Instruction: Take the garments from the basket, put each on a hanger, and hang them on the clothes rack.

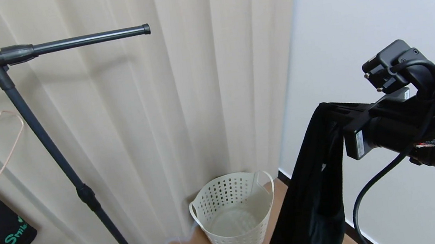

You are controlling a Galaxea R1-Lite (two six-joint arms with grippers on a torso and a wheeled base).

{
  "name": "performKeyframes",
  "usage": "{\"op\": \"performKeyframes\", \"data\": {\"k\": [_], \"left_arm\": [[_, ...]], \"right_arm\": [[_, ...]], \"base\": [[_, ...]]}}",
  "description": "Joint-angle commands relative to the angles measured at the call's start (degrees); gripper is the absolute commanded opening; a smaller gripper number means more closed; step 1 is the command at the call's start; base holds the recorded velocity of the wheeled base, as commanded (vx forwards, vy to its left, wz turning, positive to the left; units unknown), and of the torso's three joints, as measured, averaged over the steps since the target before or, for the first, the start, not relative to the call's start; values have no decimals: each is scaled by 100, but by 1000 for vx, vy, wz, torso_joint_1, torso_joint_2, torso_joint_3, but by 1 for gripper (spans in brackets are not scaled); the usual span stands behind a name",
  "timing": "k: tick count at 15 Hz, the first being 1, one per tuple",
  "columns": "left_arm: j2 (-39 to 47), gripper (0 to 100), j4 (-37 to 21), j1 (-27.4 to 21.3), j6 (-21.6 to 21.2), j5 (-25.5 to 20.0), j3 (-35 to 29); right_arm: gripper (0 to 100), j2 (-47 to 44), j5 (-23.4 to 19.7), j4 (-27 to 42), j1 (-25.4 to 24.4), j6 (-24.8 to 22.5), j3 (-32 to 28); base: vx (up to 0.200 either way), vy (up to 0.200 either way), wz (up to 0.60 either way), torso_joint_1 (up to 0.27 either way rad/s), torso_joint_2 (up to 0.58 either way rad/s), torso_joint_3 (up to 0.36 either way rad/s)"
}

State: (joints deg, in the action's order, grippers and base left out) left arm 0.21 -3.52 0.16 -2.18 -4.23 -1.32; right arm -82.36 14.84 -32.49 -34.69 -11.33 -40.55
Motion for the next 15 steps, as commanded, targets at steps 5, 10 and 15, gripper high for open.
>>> {"op": "performKeyframes", "data": {"k": [5,10,15], "left_arm": [[6,100,1,2,-2,1,0],[-3,100,1,2,-2,19,0],[6,100,1,2,-2,1,0]], "right_arm": [[0,-8,2,-3,-2,-1,20],[0,1,2,-3,-11,-10,29],[0,1,2,-3,-11,-10,3]], "base": [[0,0,0,217,-547,-323],[0,0,0,258,-593,-345],[0,0,0,191,-429,-242]]}}
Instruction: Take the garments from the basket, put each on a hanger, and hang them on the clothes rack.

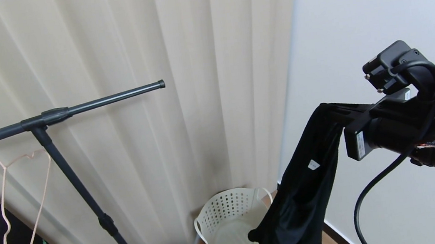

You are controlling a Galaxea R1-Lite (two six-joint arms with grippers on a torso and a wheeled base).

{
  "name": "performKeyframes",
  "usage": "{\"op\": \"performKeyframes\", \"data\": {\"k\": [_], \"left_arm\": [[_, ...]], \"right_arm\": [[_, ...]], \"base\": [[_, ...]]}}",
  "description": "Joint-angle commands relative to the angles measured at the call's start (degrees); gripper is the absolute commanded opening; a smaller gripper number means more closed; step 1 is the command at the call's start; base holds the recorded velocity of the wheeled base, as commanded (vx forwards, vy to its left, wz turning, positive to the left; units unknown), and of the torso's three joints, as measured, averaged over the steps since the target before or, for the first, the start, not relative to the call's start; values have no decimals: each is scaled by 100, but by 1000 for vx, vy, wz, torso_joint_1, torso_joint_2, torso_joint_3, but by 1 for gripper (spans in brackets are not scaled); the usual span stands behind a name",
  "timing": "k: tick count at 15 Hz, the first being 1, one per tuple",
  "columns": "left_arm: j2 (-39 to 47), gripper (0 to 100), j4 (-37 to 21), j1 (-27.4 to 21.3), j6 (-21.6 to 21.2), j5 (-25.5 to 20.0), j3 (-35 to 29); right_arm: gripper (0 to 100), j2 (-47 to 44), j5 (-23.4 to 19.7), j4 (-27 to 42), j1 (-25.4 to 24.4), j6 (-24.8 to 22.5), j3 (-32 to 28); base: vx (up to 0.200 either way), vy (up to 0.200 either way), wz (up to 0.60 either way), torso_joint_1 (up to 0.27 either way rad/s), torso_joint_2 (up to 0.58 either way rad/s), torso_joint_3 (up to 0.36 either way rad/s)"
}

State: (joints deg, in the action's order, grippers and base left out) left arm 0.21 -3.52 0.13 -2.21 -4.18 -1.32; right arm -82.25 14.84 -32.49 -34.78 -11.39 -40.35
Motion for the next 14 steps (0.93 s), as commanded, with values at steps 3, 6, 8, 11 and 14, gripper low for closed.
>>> {"op": "performKeyframes", "data": {"k": [3,6,8,11,14], "left_arm": [[-3,100,1,4,-17,-4,0],[6,100,1,4,-8,-4,0],[-3,100,1,4,-8,-4,0],[-3,100,1,4,1,-4,0],[-3,100,1,4,1,-4,0]], "right_arm": [[0,-2,2,-3,-2,-4,10],[0,-37,11,-3,-2,-30,1],[0,-46,11,-3,-2,-30,18],[0,-37,11,-3,-2,-30,36],[0,-10,11,-3,-2,-39,45]], "base": [[0,0,0,172,-373,-202],[0,0,0,146,-318,-170],[0,0,300,32,-41,-32],[0,0,600,6,-9,-2],[0,0,600,12,-1,-1]]}}
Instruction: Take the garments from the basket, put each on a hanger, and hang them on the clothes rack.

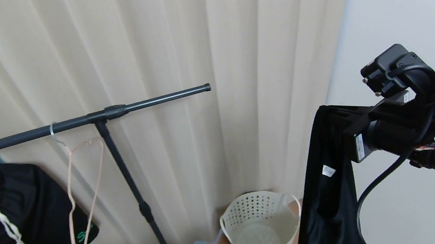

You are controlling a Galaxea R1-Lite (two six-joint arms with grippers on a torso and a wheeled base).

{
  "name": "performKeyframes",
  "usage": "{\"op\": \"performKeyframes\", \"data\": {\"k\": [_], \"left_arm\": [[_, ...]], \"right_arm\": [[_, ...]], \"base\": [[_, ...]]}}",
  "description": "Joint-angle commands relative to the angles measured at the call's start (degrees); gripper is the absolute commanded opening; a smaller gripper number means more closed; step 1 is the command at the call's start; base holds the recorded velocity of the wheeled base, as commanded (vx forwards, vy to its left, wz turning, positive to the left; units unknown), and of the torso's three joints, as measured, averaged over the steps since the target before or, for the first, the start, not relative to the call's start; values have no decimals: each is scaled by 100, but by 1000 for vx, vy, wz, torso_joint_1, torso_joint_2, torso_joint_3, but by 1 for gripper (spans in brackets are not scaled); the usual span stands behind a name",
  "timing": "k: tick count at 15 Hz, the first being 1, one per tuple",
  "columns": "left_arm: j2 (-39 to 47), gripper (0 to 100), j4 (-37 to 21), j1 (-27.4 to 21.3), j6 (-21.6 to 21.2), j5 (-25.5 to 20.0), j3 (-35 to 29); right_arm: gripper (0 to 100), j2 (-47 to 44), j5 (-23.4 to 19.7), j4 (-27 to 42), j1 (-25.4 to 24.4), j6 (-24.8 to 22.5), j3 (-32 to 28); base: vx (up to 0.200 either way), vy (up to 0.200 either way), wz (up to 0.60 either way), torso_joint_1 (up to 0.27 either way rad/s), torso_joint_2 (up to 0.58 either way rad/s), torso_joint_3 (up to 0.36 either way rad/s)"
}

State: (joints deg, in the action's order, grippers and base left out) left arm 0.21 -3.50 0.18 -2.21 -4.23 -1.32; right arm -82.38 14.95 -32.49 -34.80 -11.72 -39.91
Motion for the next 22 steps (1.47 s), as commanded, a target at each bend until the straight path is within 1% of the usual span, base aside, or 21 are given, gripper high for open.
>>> {"op": "performKeyframes", "data": {"k": [1,3,4,16,17,22], "left_arm": [[-3,100,-2,-1,1,1,0],[6,100,-2,-1,36,19,0],[6,100,-2,-1,36,19,0],[6,100,-2,-1,45,19,0],[6,100,-2,-1,36,19,0],[6,100,-2,-1,45,19,0]], "right_arm": [[0,3,0,-3,0,3,10],[0,-6,0,-3,0,-6,10],[0,3,0,-3,0,-6,36],[0,-6,-9,-3,0,-50,45],[0,-6,-9,-3,0,-50,45],[0,3,-9,-3,0,-41,45]], "base": [[0,0,600,2,2,-2],[0,0,600,2,0,0],[0,0,0,0,0,0],[0,200,0,2,1,4],[-200,200,0,2,-2,-7],[-200,0,0,3,5,-1]]}}
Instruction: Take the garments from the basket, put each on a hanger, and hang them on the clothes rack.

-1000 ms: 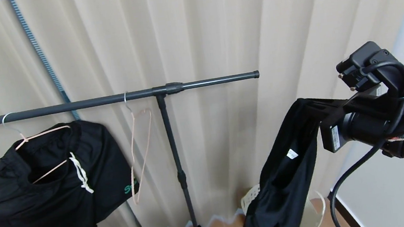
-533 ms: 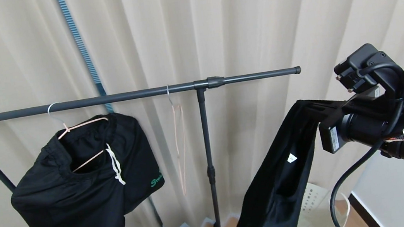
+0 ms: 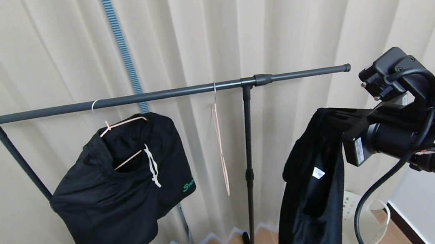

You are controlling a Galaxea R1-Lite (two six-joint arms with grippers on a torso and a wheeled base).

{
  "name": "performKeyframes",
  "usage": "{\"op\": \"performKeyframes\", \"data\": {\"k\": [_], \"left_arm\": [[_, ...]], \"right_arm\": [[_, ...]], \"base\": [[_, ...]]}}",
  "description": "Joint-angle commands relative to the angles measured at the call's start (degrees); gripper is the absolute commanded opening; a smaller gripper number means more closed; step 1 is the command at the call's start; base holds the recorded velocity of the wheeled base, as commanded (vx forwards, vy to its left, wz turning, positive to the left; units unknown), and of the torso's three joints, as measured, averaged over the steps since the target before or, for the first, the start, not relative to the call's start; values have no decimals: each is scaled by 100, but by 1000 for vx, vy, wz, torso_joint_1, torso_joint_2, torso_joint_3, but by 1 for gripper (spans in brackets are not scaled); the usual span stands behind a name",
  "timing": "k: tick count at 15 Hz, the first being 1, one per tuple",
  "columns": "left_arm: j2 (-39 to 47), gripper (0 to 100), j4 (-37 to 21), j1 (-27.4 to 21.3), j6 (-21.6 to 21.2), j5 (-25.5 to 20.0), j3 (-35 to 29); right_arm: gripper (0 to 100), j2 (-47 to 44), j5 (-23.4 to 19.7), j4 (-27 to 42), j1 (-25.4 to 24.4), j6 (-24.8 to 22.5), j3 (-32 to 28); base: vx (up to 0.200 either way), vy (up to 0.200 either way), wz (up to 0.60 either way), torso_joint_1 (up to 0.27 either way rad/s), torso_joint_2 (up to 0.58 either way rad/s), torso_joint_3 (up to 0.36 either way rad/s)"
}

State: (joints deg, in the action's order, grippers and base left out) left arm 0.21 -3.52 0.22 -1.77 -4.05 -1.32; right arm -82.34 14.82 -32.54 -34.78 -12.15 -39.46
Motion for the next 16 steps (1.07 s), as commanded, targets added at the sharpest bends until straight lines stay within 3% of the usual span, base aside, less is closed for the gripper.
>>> {"op": "performKeyframes", "data": {"k": [1,7,14,16], "left_arm": [[6,100,1,-4,1,0,0],[6,100,1,-4,1,0,0],[-3,100,1,-4,-17,0,0],[14,100,1,-4,-228,-52,0]], "right_arm": [[0,-2,3,2,-2,3,0],[0,-2,3,2,-2,-6,0],[0,16,12,2,-2,-15,0],[0,68,64,11,-11,-50,44]], "base": [[-200,0,0,-7,2,2],[0,200,0,-2,-2,2],[0,0,0,0,0,0],[0,0,0,0,0,0]]}}
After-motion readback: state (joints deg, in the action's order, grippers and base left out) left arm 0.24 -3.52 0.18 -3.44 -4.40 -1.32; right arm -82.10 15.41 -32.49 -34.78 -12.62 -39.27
